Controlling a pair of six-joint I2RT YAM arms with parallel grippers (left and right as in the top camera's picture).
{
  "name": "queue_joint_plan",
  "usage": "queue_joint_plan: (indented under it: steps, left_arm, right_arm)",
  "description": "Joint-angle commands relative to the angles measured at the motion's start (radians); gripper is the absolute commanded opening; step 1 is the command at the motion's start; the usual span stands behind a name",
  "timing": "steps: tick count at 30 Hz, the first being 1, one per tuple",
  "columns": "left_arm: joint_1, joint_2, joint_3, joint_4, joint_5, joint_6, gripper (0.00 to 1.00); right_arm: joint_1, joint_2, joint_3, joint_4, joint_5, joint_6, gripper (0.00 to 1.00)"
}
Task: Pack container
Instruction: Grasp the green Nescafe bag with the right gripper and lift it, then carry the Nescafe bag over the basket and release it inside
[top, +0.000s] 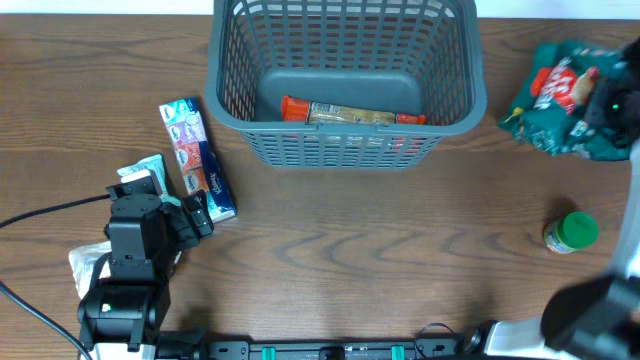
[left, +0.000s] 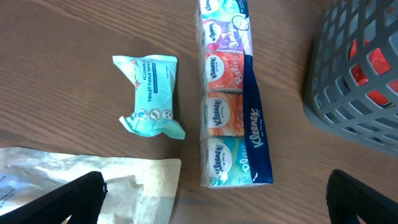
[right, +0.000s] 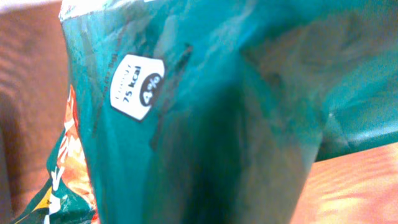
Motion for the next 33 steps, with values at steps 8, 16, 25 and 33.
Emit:
queue_joint_plan:
  steps: [8, 16, 25, 33]
  left_arm:
    - [-0.003, -0.001, 0.021, 0.0, -0.012, 0.002, 0.99]
    - [-0.003, -0.001, 0.021, 0.0, -0.012, 0.002, 0.99]
    - [-0.003, -0.001, 0.021, -0.008, -0.012, 0.002, 0.99]
    - [-0.003, -0.001, 0.021, -0.033, -0.012, 0.002, 0.99]
  right_arm:
    - [0.182, -0.35, 0.026, 0.24, 0.107, -0.044, 0.01]
    - [0.409, -0.326, 0.026, 0.314, -0.269, -0.394, 0.01]
    - [0.684, -0.097, 0.047, 0.283, -0.324, -0.499, 0.01]
    - [0.805, 0.129, 0.089, 0.135, -0.274, -0.566, 0.01]
